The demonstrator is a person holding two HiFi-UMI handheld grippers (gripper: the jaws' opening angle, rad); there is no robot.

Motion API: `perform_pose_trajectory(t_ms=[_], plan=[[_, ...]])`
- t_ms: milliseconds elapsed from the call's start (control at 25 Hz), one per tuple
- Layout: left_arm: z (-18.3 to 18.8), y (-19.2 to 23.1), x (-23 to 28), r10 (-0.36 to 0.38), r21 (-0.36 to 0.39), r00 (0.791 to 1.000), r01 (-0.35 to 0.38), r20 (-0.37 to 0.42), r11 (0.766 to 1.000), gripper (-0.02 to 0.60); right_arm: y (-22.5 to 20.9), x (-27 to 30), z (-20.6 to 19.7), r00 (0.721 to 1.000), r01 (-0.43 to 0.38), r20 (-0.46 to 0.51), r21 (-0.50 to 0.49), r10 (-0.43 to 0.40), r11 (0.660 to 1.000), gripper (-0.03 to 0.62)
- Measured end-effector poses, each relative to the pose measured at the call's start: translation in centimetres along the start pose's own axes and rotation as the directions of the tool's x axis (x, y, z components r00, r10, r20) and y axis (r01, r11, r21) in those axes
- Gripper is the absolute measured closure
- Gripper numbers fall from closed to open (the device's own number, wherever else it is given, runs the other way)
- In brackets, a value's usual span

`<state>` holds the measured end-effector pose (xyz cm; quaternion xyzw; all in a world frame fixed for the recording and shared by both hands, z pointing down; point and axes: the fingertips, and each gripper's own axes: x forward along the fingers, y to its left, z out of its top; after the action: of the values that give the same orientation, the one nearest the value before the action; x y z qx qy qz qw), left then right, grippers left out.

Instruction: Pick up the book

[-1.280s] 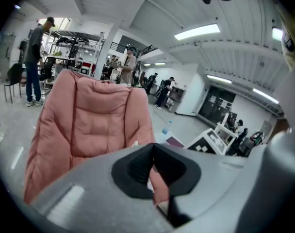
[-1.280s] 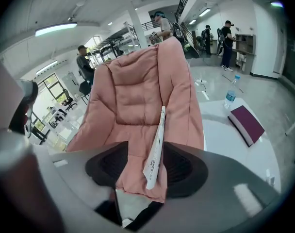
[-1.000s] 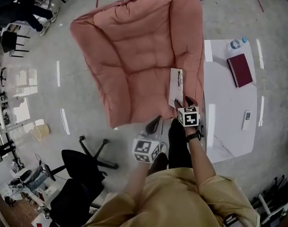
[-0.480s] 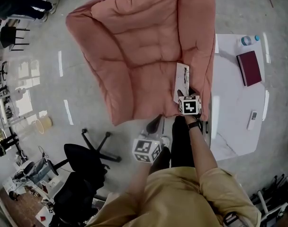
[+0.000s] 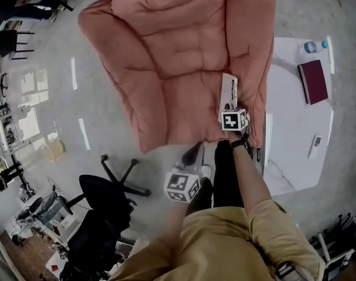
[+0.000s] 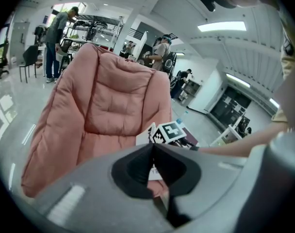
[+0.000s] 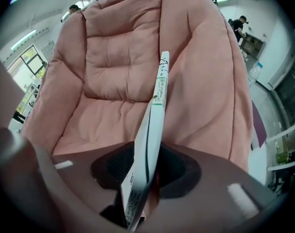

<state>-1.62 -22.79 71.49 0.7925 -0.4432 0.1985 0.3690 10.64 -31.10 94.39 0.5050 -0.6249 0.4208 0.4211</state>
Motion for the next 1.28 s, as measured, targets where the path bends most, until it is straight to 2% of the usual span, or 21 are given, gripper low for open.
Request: perform_pose_trajectory(t_ms=[120,320,560,720,840,960,1040,1160,1280], plan=[[-0.1,0.8,-0.5,0.01,-0.01,1.0,-0.01,0.009,1.0,0.581,-1.4,0.5,0.0,0.998,0.062,0.009,0.013,-0.062,0.998,0.52],[0.3,0.9,-2.1,0.024,-0.023,0.999,-0.023,0.044,0.999,0.581,-1.1,-1.2,-0.4,0.998,0.047,0.049,0.046,-0.049,0.998,0.537],[1.6,-0.2,-5.7,-0.001,-0.004,0.995,0.001,0.104,1.0,0.581,1.8,-6.1,-2.0,0.992,-0.017,0.123,0.097,0.005,0.995,0.546],[2.1,-1.5,-8.0,-0.03,0.027,0.989,0.027,0.147,0.999,0.581,3.6,-10.9,-4.2,0.982,-0.044,0.185,0.046,0.035,0.998,0.546],[2.4,-2.5,-10.4,-0.044,0.05,0.982,0.036,0.182,0.998,0.581,4.8,-16.2,-5.6,0.964,-0.062,0.261,0.029,0.052,0.998,0.546],[2.9,-3.3,-13.2,-0.056,0.074,0.972,0.04,0.227,0.996,0.581,6.1,-22.5,-6.5,0.933,-0.081,0.354,0.036,0.063,0.996,0.546],[3.8,-3.9,-14.8,-0.068,0.094,0.961,0.044,0.268,0.995,0.581,6.7,-26.8,-6.3,0.9,-0.082,0.431,0.037,0.059,0.996,0.547],[5.3,-5.3,-17.0,-0.092,0.13,0.94,0.051,0.329,0.99,0.581,7.3,-33.3,-5.8,0.833,-0.066,0.552,0.034,0.036,0.997,0.547],[6.3,-7.4,-20.3,-0.124,0.173,0.918,0.062,0.376,0.983,0.581,8.5,-40.3,-5.5,0.751,-0.051,0.659,0.016,0.028,0.999,0.546]])
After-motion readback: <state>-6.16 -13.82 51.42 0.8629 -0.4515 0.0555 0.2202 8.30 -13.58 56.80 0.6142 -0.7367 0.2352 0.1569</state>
